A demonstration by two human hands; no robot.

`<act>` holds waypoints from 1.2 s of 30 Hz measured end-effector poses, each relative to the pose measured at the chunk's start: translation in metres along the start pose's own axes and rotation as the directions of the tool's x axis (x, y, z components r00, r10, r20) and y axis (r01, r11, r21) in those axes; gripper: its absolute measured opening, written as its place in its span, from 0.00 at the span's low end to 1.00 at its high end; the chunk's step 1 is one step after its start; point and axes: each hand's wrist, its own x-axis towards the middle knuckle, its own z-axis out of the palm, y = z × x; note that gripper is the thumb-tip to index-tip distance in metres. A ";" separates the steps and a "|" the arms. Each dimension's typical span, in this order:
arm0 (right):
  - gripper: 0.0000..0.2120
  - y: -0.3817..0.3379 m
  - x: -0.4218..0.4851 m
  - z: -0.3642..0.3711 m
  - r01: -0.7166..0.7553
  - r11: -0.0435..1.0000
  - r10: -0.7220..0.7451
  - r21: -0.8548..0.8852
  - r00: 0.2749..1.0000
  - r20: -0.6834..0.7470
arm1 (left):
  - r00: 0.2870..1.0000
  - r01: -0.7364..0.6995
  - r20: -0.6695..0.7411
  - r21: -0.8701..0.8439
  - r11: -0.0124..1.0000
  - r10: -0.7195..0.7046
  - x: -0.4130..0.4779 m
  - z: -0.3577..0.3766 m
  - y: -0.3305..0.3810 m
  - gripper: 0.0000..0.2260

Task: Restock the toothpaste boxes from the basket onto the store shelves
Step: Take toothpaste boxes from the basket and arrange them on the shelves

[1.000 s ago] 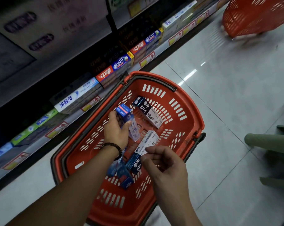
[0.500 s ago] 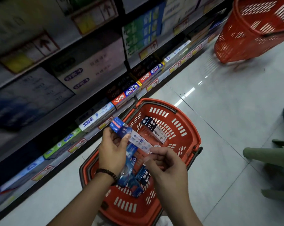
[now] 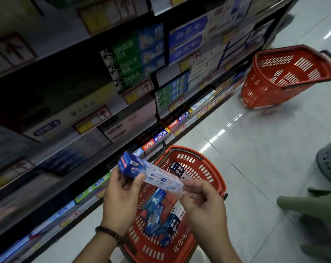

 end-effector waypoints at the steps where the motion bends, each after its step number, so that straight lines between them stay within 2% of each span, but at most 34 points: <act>1: 0.12 -0.009 -0.003 -0.002 0.007 1.000 -0.007 -0.021 1.000 -0.008 | 1.000 -0.008 -0.004 -0.006 1.000 0.008 -0.003 -0.004 0.011 0.15; 6: 0.16 -0.056 -0.032 -0.016 0.055 0.987 -0.059 -0.151 0.998 -0.021 | 0.999 -0.012 -0.041 -0.035 0.999 0.011 -0.021 -0.027 0.079 0.12; 12: 0.27 -0.121 -0.063 -0.029 0.164 0.959 -0.141 -0.230 0.984 0.111 | 0.998 0.043 -0.047 -0.103 0.994 -0.048 -0.047 -0.048 0.151 0.17; 17: 0.23 -0.176 -0.079 -0.038 0.170 0.977 -0.160 -0.125 0.983 0.092 | 0.996 0.051 -0.059 -0.149 0.988 -0.060 -0.064 -0.061 0.203 0.16; 20: 0.27 -0.202 -0.092 -0.044 0.260 0.953 -0.240 -0.154 0.961 0.138 | 0.996 0.058 -0.056 -0.218 0.974 -0.072 -0.074 -0.069 0.234 0.19; 23: 0.26 -0.226 -0.104 -0.050 0.250 0.964 -0.233 -0.091 0.959 0.163 | 0.997 0.050 -0.040 -0.324 0.945 -0.067 -0.087 -0.075 0.261 0.19; 24: 0.24 -0.234 -0.107 -0.051 0.226 0.972 -0.213 -0.059 0.963 0.167 | 0.998 0.032 -0.045 -0.351 0.936 -0.051 -0.090 -0.077 0.271 0.21; 27: 0.16 -0.257 -0.117 -0.055 0.132 0.989 -0.143 0.073 0.976 0.168 | 1.000 -0.005 -0.028 -0.416 0.910 -0.007 -0.102 -0.083 0.302 0.42; 28: 0.13 -0.266 -0.122 -0.056 0.094 0.985 -0.116 0.142 0.980 0.162 | 0.999 -0.019 -0.031 -0.452 0.892 0.005 -0.107 -0.084 0.312 0.41; 31: 0.09 -0.289 -0.134 -0.055 0.047 0.964 -0.095 0.260 0.980 0.174 | 0.999 -0.041 -0.032 -0.552 0.833 0.027 -0.120 -0.086 0.339 0.25; 36: 0.07 -0.330 -0.156 -0.054 0.092 0.945 -0.149 0.315 0.976 0.161 | 0.993 -0.119 -0.066 -0.600 0.791 0.099 -0.136 -0.093 0.371 0.21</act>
